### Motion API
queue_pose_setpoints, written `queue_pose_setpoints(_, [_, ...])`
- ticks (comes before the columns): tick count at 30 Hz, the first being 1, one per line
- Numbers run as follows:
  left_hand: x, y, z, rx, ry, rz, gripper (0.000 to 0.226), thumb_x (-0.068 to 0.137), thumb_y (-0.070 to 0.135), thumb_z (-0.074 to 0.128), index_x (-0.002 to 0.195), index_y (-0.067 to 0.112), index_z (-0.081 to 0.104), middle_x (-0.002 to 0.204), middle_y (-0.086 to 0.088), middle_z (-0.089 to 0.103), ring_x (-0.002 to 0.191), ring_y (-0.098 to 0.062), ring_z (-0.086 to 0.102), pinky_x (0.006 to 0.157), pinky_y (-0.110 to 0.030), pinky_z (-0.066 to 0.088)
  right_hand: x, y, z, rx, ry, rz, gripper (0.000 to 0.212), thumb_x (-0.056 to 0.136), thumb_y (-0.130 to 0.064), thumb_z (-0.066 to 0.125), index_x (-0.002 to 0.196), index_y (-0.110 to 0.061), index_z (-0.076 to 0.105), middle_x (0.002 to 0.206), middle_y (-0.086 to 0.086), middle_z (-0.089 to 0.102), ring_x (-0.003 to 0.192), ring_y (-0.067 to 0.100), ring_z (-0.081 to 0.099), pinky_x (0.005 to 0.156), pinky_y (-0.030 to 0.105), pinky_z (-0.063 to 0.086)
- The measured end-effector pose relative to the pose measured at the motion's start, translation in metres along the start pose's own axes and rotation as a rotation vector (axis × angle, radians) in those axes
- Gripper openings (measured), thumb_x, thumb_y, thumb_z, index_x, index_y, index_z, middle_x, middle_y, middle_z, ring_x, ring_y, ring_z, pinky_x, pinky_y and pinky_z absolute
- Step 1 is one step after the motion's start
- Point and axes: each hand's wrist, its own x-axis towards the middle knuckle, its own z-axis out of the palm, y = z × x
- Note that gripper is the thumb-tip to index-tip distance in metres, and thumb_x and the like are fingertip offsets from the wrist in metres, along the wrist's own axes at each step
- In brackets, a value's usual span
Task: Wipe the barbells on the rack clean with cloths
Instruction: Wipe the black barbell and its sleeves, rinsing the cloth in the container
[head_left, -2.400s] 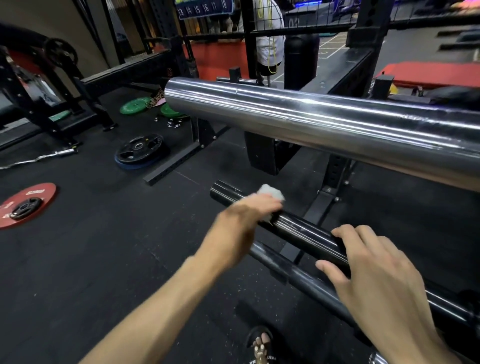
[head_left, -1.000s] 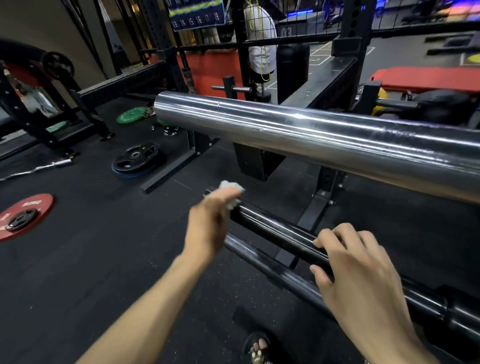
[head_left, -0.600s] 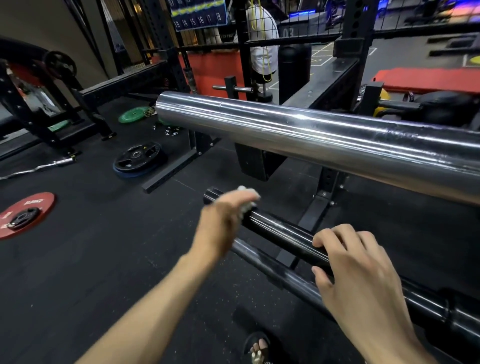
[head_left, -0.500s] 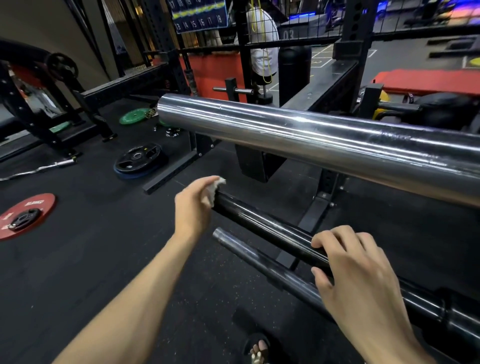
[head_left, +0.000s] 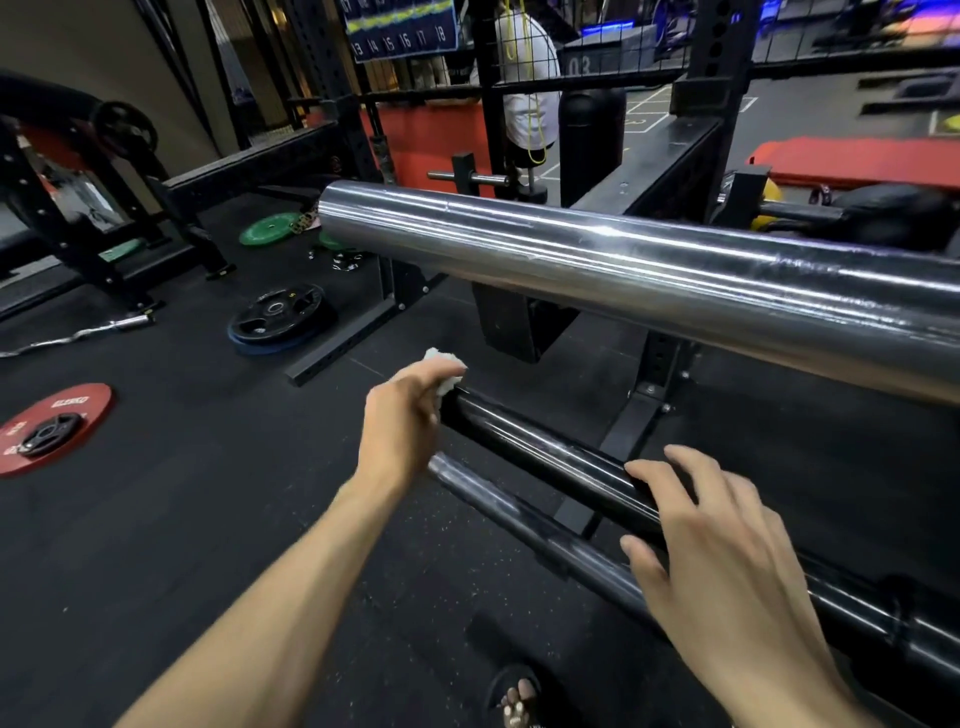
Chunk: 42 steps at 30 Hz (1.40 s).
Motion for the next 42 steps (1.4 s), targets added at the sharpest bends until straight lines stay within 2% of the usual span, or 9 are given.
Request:
queue_pose_setpoints(5, [-0.027,0.039,0.015,-0.055,-0.149,0.166,0.045,0.088,-0.013,0.053,0.113,0.017,0.076,0.118,0.014,0.069,0.111,0.002,0.06,0.103,-0.009,0.042,0.002,-0.007,-0.005,0.039,0.028,0.011,0.036,0.091,-0.039,0.056,0.124,-0.026,0.059,0.1,-0.009,0.07,0.084,0.017,0.067,0.08,0.037,0.052])
queue_pose_setpoints(9, [-0.054,0.064,0.02,-0.214,-0.243,0.398,0.049,0.079,-0.023,0.057,0.115,0.005,0.075,0.126,0.0,0.07,0.122,-0.004,0.06,0.113,-0.019,0.039,0.003,-0.007,-0.01,0.042,0.042,0.028,0.028,0.083,-0.037,0.071,0.108,-0.029,0.061,0.088,-0.014,0.069,0.07,0.013,0.064,0.063,0.029,0.044])
queue_pose_setpoints(12, [-0.016,0.027,0.004,-0.038,-0.173,0.232,0.042,0.083,-0.014,0.055,0.109,0.01,0.077,0.114,0.0,0.075,0.116,-0.003,0.057,0.102,0.003,0.027,0.003,-0.005,-0.013,0.055,0.06,0.029,0.036,0.074,-0.033,0.084,0.104,-0.027,0.066,0.086,-0.014,0.069,0.067,0.012,0.064,0.061,0.025,0.037])
queue_pose_setpoints(18, [0.006,-0.007,-0.004,0.052,-0.009,-0.138,0.053,0.079,-0.017,0.051,0.116,0.013,0.076,0.118,-0.001,0.074,0.113,-0.017,0.067,0.099,-0.006,0.037,0.002,-0.003,-0.011,0.085,0.068,-0.016,0.044,0.072,-0.032,0.087,0.108,-0.028,0.061,0.089,-0.013,0.064,0.074,0.013,0.062,0.069,0.031,0.049])
queue_pose_setpoints(24, [-0.049,0.067,0.022,-0.054,-0.228,0.351,0.055,0.076,-0.02,0.054,0.117,0.01,0.075,0.124,-0.001,0.071,0.121,-0.003,0.054,0.112,-0.013,0.034,0.008,-0.002,-0.001,0.014,0.055,-0.023,0.06,0.07,-0.032,0.087,0.124,-0.02,0.064,0.098,-0.003,0.061,0.082,0.022,0.059,0.075,0.041,0.052])
queue_pose_setpoints(28, [-0.011,0.015,0.006,0.04,-0.106,0.134,0.037,0.09,-0.006,0.053,0.106,0.018,0.077,0.111,0.011,0.072,0.109,0.0,0.061,0.095,0.003,0.033,0.005,0.0,-0.001,0.007,0.078,-0.029,0.058,0.071,-0.033,0.087,0.123,-0.016,0.068,0.098,-0.002,0.06,0.084,0.022,0.056,0.074,0.039,0.052])
queue_pose_setpoints(31, [0.009,-0.008,0.001,0.032,0.001,-0.093,0.037,0.091,-0.008,0.057,0.107,0.018,0.078,0.109,0.004,0.076,0.112,-0.012,0.068,0.1,-0.009,0.042,0.005,-0.002,-0.001,0.0,0.094,-0.055,0.05,0.076,-0.031,0.083,0.12,-0.013,0.071,0.096,-0.002,0.061,0.081,0.021,0.056,0.071,0.038,0.052])
queue_pose_setpoints(38, [-0.067,0.087,0.031,-0.233,-0.212,0.446,0.049,0.076,-0.02,0.052,0.111,0.006,0.074,0.119,-0.005,0.071,0.118,-0.015,0.064,0.11,-0.027,0.044,0.008,-0.006,-0.003,-0.011,0.107,-0.047,0.047,0.065,-0.025,0.091,0.107,-0.014,0.071,0.089,-0.002,0.055,0.077,0.022,0.05,0.067,0.039,0.049])
queue_pose_setpoints(42, [-0.025,0.039,0.016,-0.069,-0.179,0.303,0.039,0.078,-0.01,0.051,0.099,0.008,0.079,0.11,-0.002,0.076,0.109,-0.009,0.062,0.106,-0.003,0.032,0.006,-0.004,-0.004,0.021,0.103,-0.055,0.055,0.064,-0.024,0.093,0.113,-0.017,0.069,0.092,-0.004,0.052,0.08,0.019,0.046,0.07,0.037,0.048])
